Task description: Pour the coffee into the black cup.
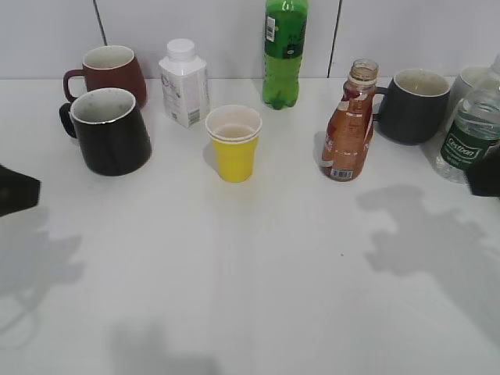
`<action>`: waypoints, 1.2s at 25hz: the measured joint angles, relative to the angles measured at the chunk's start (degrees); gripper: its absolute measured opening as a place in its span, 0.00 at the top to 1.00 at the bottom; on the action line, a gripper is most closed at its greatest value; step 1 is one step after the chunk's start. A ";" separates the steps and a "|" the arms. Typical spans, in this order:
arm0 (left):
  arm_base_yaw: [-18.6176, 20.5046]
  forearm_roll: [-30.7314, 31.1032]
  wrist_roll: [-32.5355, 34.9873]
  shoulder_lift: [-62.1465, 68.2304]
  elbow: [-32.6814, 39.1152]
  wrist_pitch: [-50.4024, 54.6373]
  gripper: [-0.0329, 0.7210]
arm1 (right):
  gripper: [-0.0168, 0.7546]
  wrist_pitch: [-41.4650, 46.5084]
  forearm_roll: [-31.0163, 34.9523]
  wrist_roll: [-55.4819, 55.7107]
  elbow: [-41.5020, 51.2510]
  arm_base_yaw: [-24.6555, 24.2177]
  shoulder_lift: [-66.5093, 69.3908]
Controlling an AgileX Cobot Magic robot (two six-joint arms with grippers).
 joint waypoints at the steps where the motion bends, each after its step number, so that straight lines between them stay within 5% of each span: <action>1: -1.13 0.00 2.00 -2.07 -0.24 1.68 0.47 | 0.21 0.99 0.22 0.00 0.17 0.00 -2.10; 15: -3.15 -8.22 25.09 -35.77 -0.59 25.22 0.53 | 0.21 19.27 -0.08 2.20 10.76 0.00 -45.85; 21: -3.19 -9.87 27.99 -44.83 0.85 29.68 0.53 | 0.21 22.56 -6.11 8.35 14.91 0.00 -58.28; 30: -3.19 -10.59 29.80 -48.30 5.21 27.65 0.54 | 0.21 17.69 -11.75 10.17 16.81 0.00 -59.73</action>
